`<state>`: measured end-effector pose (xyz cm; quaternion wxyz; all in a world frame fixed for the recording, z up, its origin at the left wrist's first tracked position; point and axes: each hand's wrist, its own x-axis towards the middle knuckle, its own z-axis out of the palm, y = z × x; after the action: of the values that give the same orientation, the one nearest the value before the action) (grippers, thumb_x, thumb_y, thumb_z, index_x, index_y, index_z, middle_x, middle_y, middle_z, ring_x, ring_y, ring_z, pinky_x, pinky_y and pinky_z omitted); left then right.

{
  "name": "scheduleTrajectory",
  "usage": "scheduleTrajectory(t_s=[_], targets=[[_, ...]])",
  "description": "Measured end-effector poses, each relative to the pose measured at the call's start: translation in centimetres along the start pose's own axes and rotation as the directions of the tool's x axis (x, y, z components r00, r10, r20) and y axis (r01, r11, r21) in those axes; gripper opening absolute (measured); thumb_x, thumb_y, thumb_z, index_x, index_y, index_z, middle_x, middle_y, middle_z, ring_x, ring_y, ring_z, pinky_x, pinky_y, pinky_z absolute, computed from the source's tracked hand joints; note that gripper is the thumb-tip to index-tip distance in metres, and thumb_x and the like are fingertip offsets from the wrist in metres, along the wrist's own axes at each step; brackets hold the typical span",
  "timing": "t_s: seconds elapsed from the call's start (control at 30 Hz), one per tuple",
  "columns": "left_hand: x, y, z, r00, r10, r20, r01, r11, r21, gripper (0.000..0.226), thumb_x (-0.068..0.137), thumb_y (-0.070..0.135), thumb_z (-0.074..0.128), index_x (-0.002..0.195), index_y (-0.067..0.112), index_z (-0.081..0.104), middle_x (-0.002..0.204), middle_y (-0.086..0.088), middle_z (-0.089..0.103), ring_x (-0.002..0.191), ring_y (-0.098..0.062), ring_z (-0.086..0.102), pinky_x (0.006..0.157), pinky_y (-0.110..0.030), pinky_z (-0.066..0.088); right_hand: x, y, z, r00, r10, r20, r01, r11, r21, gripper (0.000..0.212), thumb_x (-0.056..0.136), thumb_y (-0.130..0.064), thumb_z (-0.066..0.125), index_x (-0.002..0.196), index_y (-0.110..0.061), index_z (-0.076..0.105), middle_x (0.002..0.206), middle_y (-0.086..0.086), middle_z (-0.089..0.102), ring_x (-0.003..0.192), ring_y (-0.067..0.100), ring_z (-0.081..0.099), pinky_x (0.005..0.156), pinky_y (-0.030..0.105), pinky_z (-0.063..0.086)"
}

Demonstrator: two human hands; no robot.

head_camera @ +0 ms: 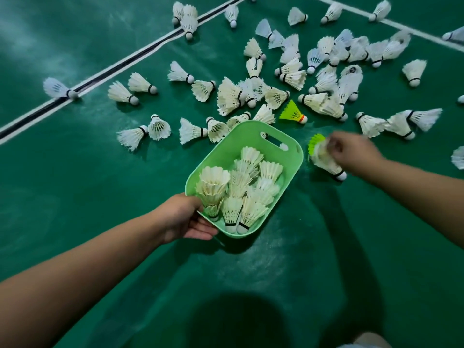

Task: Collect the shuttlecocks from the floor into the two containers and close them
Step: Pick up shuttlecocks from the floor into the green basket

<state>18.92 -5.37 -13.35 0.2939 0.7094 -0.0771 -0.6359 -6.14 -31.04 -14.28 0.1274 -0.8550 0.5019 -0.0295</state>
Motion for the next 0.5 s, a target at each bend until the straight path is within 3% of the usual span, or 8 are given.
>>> scheduleTrajectory(t_s=[0.07, 0.1, 0.13, 0.2, 0.3, 0.4, 0.5], targets=[[0.1, -0.1, 0.0, 1.0, 0.003, 0.006, -0.003, 1.0, -0.004, 0.031, 0.093, 0.003, 0.027, 0.099, -0.009, 0.056, 0.056, -0.018, 0.069, 0.047, -0.024, 0.069, 0.045, -0.031, 0.058, 0.9, -2.7, -3.5, 0.992, 0.059, -0.112, -0.014, 0.929, 0.37, 0.015, 0.086, -0.01, 0.055, 0.096, 0.002, 0.059, 0.087, 0.024, 0.061, 0.075, 0.028, 0.059, 0.074, 0.043, 0.051], [0.2, -0.2, -0.1, 1.0, 0.005, 0.01, -0.005, 1.0, -0.003, 0.032, 0.093, 0.003, 0.027, 0.101, -0.009, 0.056, 0.057, -0.018, 0.069, 0.047, -0.024, 0.069, 0.045, -0.031, 0.058, 1.0, -4.6, -5.1, 0.998, 0.0, -0.06, 0.029, 0.867, 0.497, 0.013, 0.086, -0.007, 0.057, 0.095, 0.002, 0.059, 0.083, 0.023, 0.06, 0.067, 0.019, 0.061, 0.073, 0.043, 0.055], [0.2, -0.3, -0.2, 1.0, 0.007, 0.013, -0.007, 1.0, -0.003, 0.032, 0.093, 0.003, 0.027, 0.104, -0.01, 0.055, 0.057, -0.018, 0.069, 0.048, -0.024, 0.069, 0.045, -0.031, 0.058, 0.7, -6.8, -6.0, 0.994, -0.096, 0.044, 0.056, 0.831, 0.554, 0.013, 0.086, -0.004, 0.058, 0.098, 0.0, 0.059, 0.082, 0.02, 0.06, 0.057, 0.008, 0.061, 0.067, 0.035, 0.058], [0.3, -0.4, -0.3, 1.0, 0.013, 0.02, -0.013, 1.0, -0.002, 0.034, 0.093, 0.003, 0.028, 0.11, -0.012, 0.054, 0.058, -0.019, 0.069, 0.049, -0.024, 0.07, 0.045, -0.031, 0.058, -0.9, -11.2, -5.7, 0.909, -0.27, 0.318, 0.11, 0.89, 0.443, 0.024, 0.087, -0.003, 0.058, 0.11, 0.001, 0.06, 0.083, 0.011, 0.06, 0.055, 0.005, 0.06, 0.054, 0.02, 0.055], [0.2, -0.4, -0.3, 0.999, 0.017, 0.029, -0.016, 1.0, -0.007, 0.032, 0.093, 0.003, 0.027, 0.103, -0.01, 0.054, 0.056, -0.018, 0.068, 0.048, -0.024, 0.069, 0.044, -0.031, 0.058, -3.6, -15.9, -0.9, 0.733, -0.372, 0.569, 0.315, 0.928, 0.201, 0.023, 0.087, -0.005, 0.054, 0.108, -0.002, 0.062, 0.075, -0.003, 0.059, 0.057, 0.006, 0.059, 0.049, 0.018, 0.048], [0.0, -0.4, -0.2, 0.999, 0.022, 0.029, -0.022, 1.0, -0.005, 0.031, 0.093, 0.004, 0.026, 0.092, -0.007, 0.055, 0.056, -0.018, 0.068, 0.047, -0.023, 0.068, 0.047, -0.032, 0.058, -5.0, -18.3, 3.6, 0.631, -0.372, 0.68, 0.47, 0.881, 0.046, 0.028, 0.085, -0.002, 0.048, 0.109, -0.004, 0.063, 0.086, 0.003, 0.063, 0.058, 0.013, 0.055, 0.047, 0.019, 0.041], [0.0, -0.4, -0.2, 0.999, 0.028, 0.03, -0.027, 1.0, -0.012, 0.031, 0.093, 0.003, 0.026, 0.092, -0.008, 0.055, 0.055, -0.018, 0.067, 0.046, -0.024, 0.068, 0.046, -0.033, 0.058, -5.4, -19.3, 5.4, 0.636, -0.406, 0.656, 0.566, 0.824, -0.038, 0.022, 0.084, -0.004, 0.047, 0.096, -0.005, 0.065, 0.07, 0.004, 0.053, 0.067, 0.023, 0.053, 0.049, 0.022, 0.037]])
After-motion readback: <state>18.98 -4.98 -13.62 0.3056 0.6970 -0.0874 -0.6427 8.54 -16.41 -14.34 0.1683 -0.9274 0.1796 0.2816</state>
